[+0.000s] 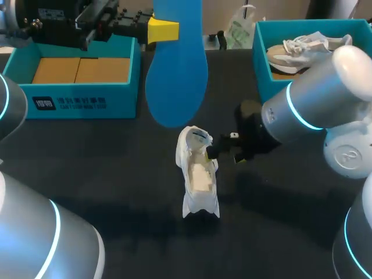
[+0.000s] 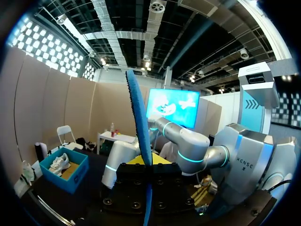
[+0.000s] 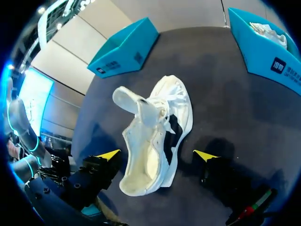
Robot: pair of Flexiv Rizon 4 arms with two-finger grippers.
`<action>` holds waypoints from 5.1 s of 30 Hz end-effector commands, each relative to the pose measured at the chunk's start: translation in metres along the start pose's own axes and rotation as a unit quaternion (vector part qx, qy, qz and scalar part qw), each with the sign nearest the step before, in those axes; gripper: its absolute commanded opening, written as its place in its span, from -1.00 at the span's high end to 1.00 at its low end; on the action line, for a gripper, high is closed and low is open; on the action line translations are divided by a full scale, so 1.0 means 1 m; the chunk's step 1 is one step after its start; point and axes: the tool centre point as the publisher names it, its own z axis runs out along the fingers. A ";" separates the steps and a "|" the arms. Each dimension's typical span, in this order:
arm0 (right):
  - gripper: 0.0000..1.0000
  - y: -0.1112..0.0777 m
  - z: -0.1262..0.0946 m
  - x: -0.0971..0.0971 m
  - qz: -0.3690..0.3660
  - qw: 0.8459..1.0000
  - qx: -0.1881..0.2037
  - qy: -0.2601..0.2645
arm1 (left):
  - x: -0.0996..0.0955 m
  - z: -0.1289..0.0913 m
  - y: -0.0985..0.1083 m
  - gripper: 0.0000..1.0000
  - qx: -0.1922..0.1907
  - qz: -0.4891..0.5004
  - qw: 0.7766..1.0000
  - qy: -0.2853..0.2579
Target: Take the shoe out of the shoebox, open the shoe tongue, remove and reinsert the insole, then place the shoe into the shoebox
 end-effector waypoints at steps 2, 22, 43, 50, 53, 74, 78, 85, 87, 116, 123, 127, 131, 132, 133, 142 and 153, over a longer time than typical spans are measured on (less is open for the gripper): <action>-1.00 0.023 -0.024 0.002 -0.013 0.997 -0.010 0.079 | -0.001 0.001 0.000 1.00 0.000 0.000 1.000 0.001; -1.00 0.068 -0.073 0.031 0.007 0.975 0.038 0.217 | -0.001 0.001 0.000 1.00 0.000 0.000 1.000 0.001; -1.00 0.087 -0.120 0.057 0.054 0.950 0.013 0.308 | -0.001 0.001 0.000 1.00 0.000 0.000 1.000 0.001; -1.00 0.086 -0.128 0.065 0.085 0.929 -0.009 0.360 | -0.001 0.001 0.000 1.00 0.000 0.000 1.000 0.001; -1.00 0.088 -0.129 0.070 0.080 0.922 -0.009 0.379 | -0.001 0.001 0.000 1.00 0.000 0.000 1.000 0.001; -1.00 0.089 -0.129 0.073 0.102 0.912 -0.003 0.397 | -0.031 -0.014 0.010 1.00 -0.085 0.414 0.903 -0.075; -1.00 0.089 -0.129 0.073 0.102 0.912 -0.003 0.397 | -0.031 -0.014 0.010 1.00 -0.085 0.414 0.903 -0.075; -1.00 0.092 -0.132 0.071 0.112 0.900 -0.009 0.421 | -0.039 -0.015 0.019 1.00 -0.070 0.498 0.861 -0.078; -1.00 0.094 -0.136 0.071 0.114 0.894 -0.011 0.433 | -0.046 -0.016 0.023 1.00 -0.068 0.536 0.838 -0.073; -1.00 0.101 -0.145 0.075 0.111 0.881 0.002 0.459 | -0.114 -0.021 0.090 1.00 -0.073 0.742 0.664 -0.056; -1.00 0.101 -0.145 0.075 0.111 0.881 0.002 0.459 | -0.118 -0.022 0.096 1.00 -0.090 0.737 0.668 -0.060; -1.00 0.101 -0.145 0.075 0.111 0.881 0.002 0.459 | -0.118 -0.022 0.096 1.00 -0.090 0.737 0.668 -0.060; -1.00 0.101 -0.145 0.075 0.111 0.881 0.002 0.459 | -0.130 -0.019 0.107 1.00 -0.118 0.777 0.616 -0.060; -1.00 0.101 -0.145 0.075 0.111 0.881 0.002 0.459 | -0.135 -0.020 0.112 1.00 -0.124 0.780 0.611 -0.057; -1.00 0.101 -0.145 0.075 0.111 0.881 0.002 0.459 | -0.140 -0.022 0.118 1.00 -0.125 0.778 0.613 -0.057; -1.00 0.101 -0.145 0.075 0.111 0.881 0.002 0.459 | -0.177 -0.033 0.151 1.00 -0.124 0.777 0.615 -0.051; -1.00 0.101 -0.145 0.075 0.111 0.881 0.002 0.459 | -0.177 -0.033 0.151 1.00 -0.124 0.777 0.615 -0.051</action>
